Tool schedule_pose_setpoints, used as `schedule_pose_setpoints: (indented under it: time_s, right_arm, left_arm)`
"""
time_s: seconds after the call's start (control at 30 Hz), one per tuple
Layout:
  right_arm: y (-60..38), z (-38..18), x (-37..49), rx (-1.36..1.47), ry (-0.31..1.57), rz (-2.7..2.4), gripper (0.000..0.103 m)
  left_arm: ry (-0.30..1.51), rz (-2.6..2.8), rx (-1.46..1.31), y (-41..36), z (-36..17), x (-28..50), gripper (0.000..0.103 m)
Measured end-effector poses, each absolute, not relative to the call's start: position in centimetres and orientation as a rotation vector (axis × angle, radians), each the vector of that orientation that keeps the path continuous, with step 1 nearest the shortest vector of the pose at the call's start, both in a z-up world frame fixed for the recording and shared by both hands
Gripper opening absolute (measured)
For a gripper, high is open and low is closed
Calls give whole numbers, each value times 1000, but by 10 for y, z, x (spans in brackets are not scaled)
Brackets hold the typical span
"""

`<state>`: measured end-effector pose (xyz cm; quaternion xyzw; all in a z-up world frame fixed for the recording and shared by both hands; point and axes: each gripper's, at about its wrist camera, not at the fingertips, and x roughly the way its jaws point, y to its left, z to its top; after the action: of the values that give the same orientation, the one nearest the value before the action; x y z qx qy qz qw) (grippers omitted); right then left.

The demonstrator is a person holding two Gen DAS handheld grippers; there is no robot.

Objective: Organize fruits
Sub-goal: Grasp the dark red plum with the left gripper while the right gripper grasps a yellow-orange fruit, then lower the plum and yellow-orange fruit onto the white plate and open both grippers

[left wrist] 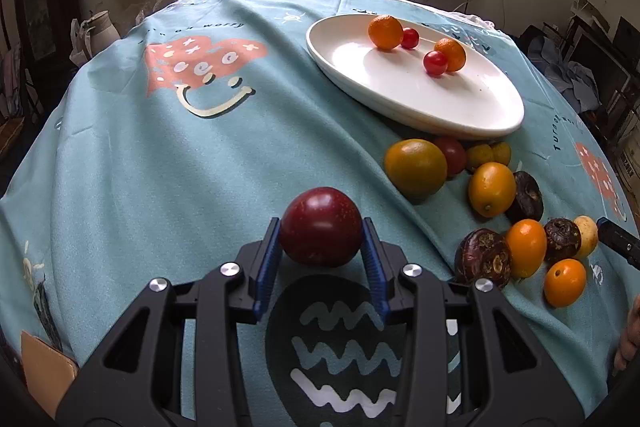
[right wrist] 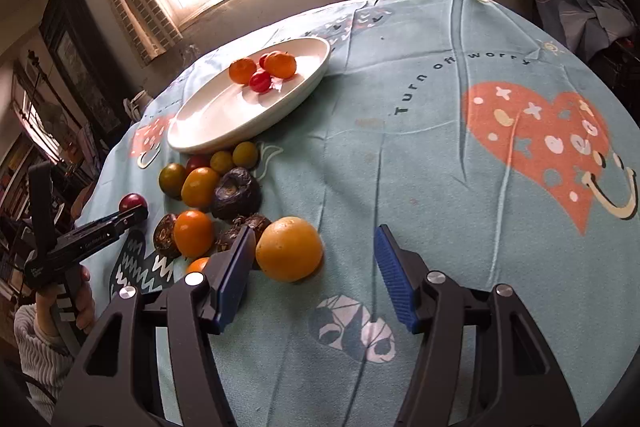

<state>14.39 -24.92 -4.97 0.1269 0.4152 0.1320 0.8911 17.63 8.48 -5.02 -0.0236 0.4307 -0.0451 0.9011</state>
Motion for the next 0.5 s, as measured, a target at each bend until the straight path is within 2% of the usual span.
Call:
schedule_pose_setpoints:
  time_s: [0.07,0.17,0.37,0.4,0.5]
  right_arm:
    - [-238,-52,145,205,874,277,61]
    - [-237,-56,150,208,905,291,53]
    - [-224,-64,156,186,957,346,50]
    - [-223,-63,156,187,949,351,44]
    - [-224,-61,154,198,933,359,39]
  left_arm:
    - [890,-93,-49,85,-50,176,40]
    - [893,-92,-46,84,-50,176,40]
    - [902,-102,-28,81,-52,177,40]
    - [904,-102,-24,80,-52,177,40]
    - [907,-102,-20,80,-54,177,40]
